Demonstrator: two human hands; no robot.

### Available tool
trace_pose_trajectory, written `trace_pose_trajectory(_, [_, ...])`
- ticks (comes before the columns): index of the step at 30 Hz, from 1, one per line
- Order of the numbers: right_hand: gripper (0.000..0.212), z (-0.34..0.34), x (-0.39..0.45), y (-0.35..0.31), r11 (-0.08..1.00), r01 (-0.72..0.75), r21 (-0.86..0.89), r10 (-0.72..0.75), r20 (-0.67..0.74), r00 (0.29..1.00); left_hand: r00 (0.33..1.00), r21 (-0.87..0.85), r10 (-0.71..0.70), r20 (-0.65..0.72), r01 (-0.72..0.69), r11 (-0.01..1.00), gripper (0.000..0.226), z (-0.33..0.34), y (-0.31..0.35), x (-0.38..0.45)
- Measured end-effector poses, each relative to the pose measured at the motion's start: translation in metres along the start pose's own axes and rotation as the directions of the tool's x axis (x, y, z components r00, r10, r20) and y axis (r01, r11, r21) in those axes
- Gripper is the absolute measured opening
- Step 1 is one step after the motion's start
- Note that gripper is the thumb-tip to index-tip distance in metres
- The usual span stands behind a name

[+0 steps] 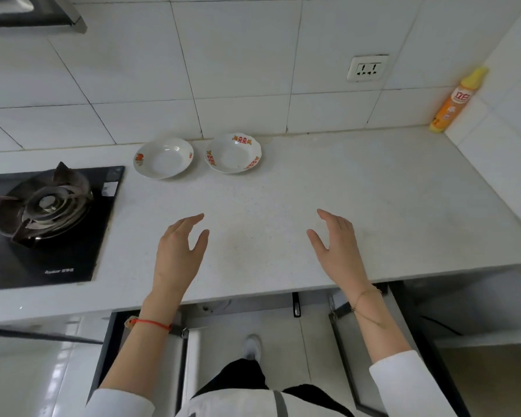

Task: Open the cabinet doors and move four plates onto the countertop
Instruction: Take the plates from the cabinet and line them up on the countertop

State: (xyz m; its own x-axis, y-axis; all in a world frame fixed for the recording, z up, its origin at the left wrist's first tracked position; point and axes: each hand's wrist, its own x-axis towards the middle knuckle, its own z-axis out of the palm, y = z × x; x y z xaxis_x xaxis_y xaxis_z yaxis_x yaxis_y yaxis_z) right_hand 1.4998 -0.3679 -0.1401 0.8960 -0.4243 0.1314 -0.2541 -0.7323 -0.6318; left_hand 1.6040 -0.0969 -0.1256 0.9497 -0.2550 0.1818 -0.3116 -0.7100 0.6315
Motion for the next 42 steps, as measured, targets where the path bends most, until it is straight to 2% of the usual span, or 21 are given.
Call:
trace_pose_trajectory(9, [0.049, -0.054, -0.106, 0.043, 0.999, 0.046, 0.002, -0.046, 0.037, 0.998, 0.995, -0.116, -0.082, -0.050, 0.076, 0.990, 0.034, 0.019, 0.050, -0.129])
trace_pose_trajectory(15, [0.048, -0.087, -0.179, 0.080, 1.000, 0.030, 0.008, -0.031, 0.068, 0.997, 0.994, -0.112, -0.105, -0.023, 0.102, 0.989, 0.034, 0.034, 0.083, -0.224])
trace_pose_trajectory(20, [0.047, -0.094, -0.212, 0.100, 1.000, 0.023, -0.009, -0.022, 0.082, 0.996, 0.993, -0.113, -0.115, -0.010, 0.113, 0.987, 0.033, 0.043, 0.095, -0.265])
trace_pose_trajectory(30, [0.046, -0.048, -0.209, 0.153, 0.996, -0.091, 0.000, 0.090, 0.126, 0.988, 0.984, -0.078, -0.169, 0.052, 0.172, 0.982, 0.029, 0.106, 0.080, -0.255])
trace_pose_trajectory(36, [0.046, 0.017, -0.169, 0.207, 0.992, -0.128, 0.005, 0.126, 0.142, 0.982, 0.981, -0.102, -0.170, 0.096, 0.180, 0.978, 0.030, 0.187, 0.038, -0.219])
trace_pose_trajectory(42, [0.045, 0.106, -0.118, 0.279, 0.992, -0.127, 0.027, 0.123, 0.104, 0.987, 0.986, -0.082, -0.135, 0.102, 0.143, 0.986, 0.030, 0.299, -0.031, -0.175])
